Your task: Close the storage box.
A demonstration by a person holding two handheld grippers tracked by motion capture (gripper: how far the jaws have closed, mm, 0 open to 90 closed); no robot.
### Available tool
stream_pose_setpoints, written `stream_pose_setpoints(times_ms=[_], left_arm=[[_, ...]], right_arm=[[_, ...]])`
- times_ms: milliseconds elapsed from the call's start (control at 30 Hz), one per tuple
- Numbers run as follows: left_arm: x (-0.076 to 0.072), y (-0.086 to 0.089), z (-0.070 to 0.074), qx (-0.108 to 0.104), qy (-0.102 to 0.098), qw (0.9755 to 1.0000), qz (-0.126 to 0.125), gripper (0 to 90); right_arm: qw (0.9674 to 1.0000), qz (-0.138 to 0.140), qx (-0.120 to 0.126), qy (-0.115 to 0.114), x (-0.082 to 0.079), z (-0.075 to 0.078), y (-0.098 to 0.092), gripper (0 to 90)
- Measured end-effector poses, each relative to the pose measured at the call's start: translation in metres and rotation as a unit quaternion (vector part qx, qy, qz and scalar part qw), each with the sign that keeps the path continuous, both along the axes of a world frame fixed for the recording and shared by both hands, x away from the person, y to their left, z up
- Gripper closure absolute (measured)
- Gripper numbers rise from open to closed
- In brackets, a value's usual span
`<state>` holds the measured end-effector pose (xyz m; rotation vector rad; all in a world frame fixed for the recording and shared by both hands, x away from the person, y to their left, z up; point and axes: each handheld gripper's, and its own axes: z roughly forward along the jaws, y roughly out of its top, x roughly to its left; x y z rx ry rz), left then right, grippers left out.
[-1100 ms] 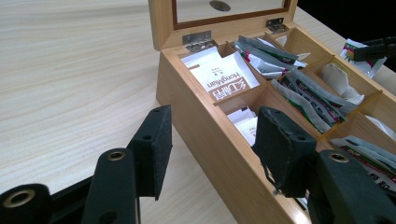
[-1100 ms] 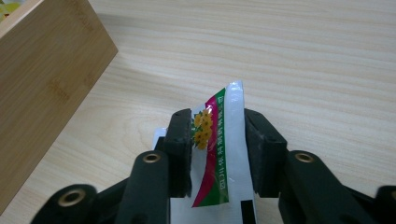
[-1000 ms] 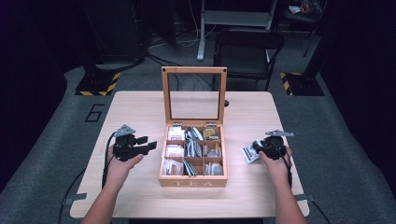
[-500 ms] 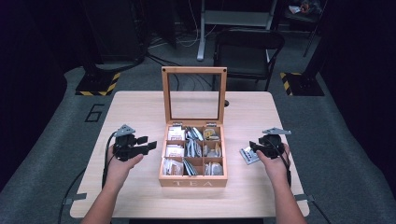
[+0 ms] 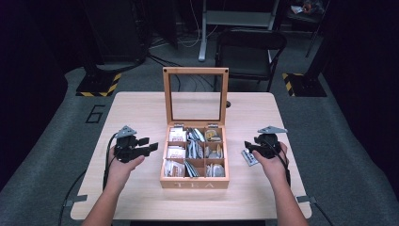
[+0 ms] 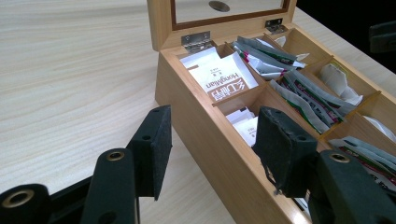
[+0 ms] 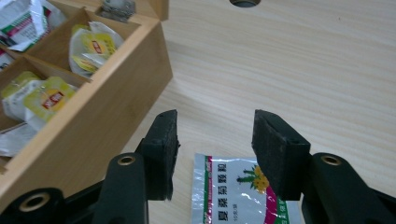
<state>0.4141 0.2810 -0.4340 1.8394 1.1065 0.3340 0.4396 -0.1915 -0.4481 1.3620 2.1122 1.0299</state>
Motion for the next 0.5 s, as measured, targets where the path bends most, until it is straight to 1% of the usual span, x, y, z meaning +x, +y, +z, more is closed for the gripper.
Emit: stream_pose_setpoints(times_ms=[67,233,367,433,500], left_arm=[[0.0,0.0,0.0,-0.002,0.0,1.0,0.002,45.8],[0.0,0.002,0.001,-0.003,-0.001,1.0,0.004,45.2],[0.0,0.002,0.001,-0.003,-0.002,1.0,0.007,44.5],[0.0,0.002,0.001,-0.004,-0.002,0.9999,0.01,44.2],[0.001,0.002,0.001,-0.001,0.0,1.0,0.01,44.2]], right_arm=[[0.9999,0.008,-0.004,-0.006,0.0,0.005,0.004,50.0],[0.9994,0.033,-0.01,-0.01,0.002,0.016,0.012,49.7],[0.9988,0.048,-0.001,-0.013,0.006,0.023,0.018,48.9],[0.9984,0.055,0.004,-0.011,0.008,0.026,0.022,48.8],[0.998,0.061,0.013,-0.011,0.011,0.029,0.025,48.3]])
